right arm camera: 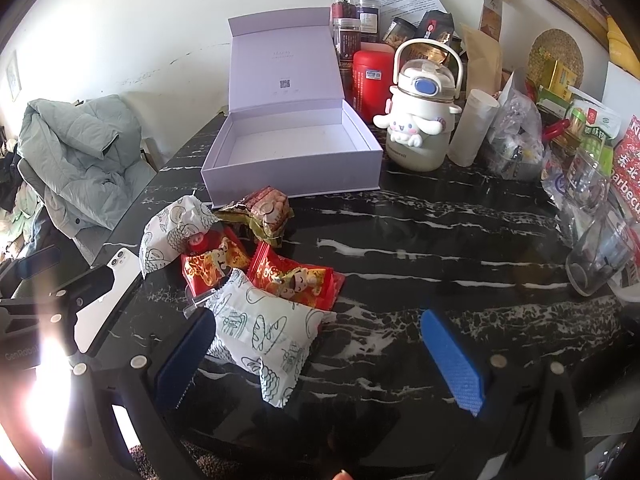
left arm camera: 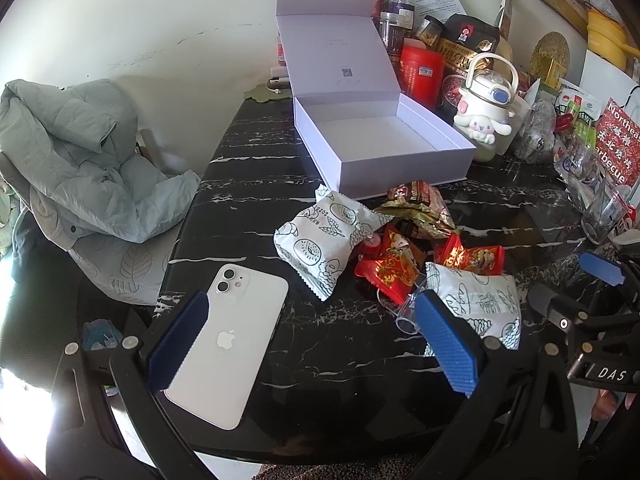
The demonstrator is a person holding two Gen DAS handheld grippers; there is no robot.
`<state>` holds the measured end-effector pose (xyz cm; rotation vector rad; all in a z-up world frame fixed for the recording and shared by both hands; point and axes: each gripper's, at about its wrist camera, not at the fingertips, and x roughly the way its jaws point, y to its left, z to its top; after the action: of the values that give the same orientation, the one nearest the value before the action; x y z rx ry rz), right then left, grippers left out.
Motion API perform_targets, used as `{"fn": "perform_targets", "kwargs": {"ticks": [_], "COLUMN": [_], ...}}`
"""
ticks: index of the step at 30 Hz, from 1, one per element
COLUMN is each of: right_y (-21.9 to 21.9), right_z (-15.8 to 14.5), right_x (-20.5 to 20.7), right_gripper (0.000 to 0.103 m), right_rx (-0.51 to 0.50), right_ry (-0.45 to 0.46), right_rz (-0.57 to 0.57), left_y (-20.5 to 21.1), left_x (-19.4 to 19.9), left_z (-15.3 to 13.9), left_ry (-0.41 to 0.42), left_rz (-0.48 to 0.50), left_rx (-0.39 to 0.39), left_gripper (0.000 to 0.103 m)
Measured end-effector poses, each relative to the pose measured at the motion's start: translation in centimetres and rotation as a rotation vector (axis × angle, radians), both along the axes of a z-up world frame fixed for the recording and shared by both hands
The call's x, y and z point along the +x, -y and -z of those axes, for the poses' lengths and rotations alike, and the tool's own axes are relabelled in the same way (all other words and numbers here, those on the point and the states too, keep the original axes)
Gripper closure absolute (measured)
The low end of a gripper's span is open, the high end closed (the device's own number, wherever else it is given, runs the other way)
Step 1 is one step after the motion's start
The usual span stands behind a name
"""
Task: Organize objects
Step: 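Move both grippers toward the snack pile on the table, then close the right gripper on the large white patterned snack pouch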
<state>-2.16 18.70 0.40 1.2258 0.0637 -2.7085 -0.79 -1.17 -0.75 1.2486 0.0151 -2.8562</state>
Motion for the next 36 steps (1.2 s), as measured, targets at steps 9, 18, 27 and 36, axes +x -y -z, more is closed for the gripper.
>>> {"fn": "perform_targets", "kwargs": {"ticks": [9, 18, 27, 36], "right_y": [-0.3, -0.4, -0.4, 0.1], "right_z": [0.6, 1.6, 2.7, 3.8], "right_x": [1.4, 2.3, 2.0, 1.0], "right_gripper": [0.0, 0.0, 0.0, 0.003], "right_rx": [-0.001, -0.007, -0.03, -0.055], "right_ry": [0.007, 0.036, 0.069, 0.097], "right_rz": [-0.008, -0.028, -0.051, -0.082], "left_y": [-0.4, -0.9, -1.3, -1.3], "left_x": [1.0, 1.7, 1.5, 0.5], "left_z": [0.4, 1.6, 3.3, 5.2], "left_ry": [0.009, 0.041, 0.096, 0.148], "left_rz": [-0.003, -0.004, 0.003, 0.02], "left_rx": [-0.011, -0.015, -0.009, 0.013], "left_gripper": [0.0, 0.0, 0.0, 0.0]}}
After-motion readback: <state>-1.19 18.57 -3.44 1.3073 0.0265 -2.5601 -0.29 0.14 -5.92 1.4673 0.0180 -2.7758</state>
